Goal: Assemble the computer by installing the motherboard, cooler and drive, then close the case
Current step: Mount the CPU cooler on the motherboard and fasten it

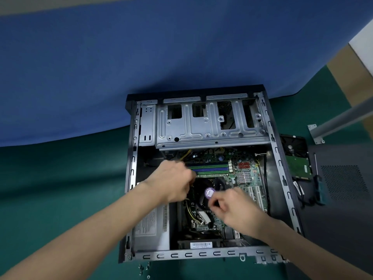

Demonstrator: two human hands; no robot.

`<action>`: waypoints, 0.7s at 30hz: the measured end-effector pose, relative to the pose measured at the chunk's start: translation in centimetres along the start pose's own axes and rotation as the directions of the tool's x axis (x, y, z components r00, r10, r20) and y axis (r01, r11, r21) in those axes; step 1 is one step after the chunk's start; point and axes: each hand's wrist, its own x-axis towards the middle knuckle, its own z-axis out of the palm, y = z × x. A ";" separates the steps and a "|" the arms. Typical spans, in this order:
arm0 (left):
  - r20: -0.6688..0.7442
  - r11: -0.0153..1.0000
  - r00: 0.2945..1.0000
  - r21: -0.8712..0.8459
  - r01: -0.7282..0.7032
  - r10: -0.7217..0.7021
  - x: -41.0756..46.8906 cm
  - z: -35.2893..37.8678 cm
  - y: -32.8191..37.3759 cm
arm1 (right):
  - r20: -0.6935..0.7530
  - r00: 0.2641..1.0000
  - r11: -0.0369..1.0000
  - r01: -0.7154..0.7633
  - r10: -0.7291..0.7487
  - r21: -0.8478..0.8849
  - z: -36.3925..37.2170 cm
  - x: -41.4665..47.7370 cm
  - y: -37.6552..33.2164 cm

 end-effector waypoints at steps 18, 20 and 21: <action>0.186 0.985 0.972 0.063 -0.159 0.145 -1.6 1.0 2.9 | 0.603 0.768 0.976 -0.189 0.215 -0.107 1.7 1.8 -0.7; 0.201 0.992 0.974 0.044 -0.119 0.108 -1.4 0.7 2.9 | 0.611 0.756 0.972 -0.194 0.233 -0.131 1.6 2.1 -0.6; 0.212 0.994 0.972 0.033 -0.106 0.097 -1.3 0.5 2.9 | 0.611 0.756 0.972 -0.192 0.236 -0.138 1.6 2.3 -0.5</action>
